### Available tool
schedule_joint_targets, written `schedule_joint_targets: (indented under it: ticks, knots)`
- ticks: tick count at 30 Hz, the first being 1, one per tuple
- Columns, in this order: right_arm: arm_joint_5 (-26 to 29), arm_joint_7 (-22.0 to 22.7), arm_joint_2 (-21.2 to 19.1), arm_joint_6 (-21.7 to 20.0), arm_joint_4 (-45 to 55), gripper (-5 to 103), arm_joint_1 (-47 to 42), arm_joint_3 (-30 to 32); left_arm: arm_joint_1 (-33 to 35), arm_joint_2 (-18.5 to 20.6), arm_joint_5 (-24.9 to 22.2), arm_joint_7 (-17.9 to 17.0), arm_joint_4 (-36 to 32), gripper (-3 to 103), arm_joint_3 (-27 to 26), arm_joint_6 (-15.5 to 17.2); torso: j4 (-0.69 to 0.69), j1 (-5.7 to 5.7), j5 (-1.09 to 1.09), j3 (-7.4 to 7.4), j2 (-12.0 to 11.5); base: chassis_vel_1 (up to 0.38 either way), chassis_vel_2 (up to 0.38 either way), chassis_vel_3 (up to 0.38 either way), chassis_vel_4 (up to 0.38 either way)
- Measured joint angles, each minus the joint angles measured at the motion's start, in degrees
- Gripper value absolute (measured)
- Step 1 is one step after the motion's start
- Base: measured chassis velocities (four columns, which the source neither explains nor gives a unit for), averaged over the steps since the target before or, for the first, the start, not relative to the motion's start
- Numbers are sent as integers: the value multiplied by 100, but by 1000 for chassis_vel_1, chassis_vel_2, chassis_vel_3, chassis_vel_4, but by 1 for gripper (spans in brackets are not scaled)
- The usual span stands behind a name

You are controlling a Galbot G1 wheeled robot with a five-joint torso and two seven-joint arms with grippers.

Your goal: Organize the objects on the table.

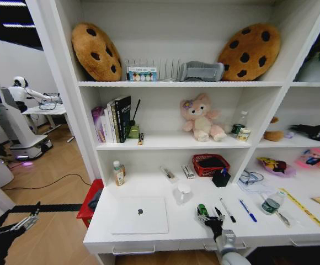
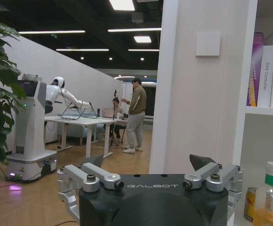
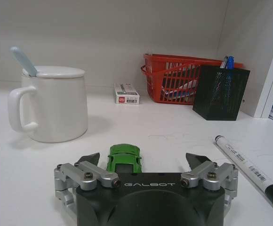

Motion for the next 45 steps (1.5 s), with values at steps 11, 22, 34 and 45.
schedule_joint_targets:
  ticks: [11,22,34,45]
  knots:
    - [-88,-20,61,-6,-57,63,10,-32,0,1,0,-1,0,100,0,2,0,0,0,0,0,0,0,0,0]
    - [-119,-19,172,1,84,36,-142,28,0,0,0,-1,0,100,0,2,0,0,1,0,0,0,0,0,0]
    - [270,108,-166,-204,2152,36,-1101,649,0,1,1,-3,0,100,1,3,-2,-1,-1,-1,1,0,0,0,0]
    - [2089,651,-1828,-1318,3541,36,134,858,0,2,1,-4,0,100,2,3,0,0,2,0,0,0,0,0,0]
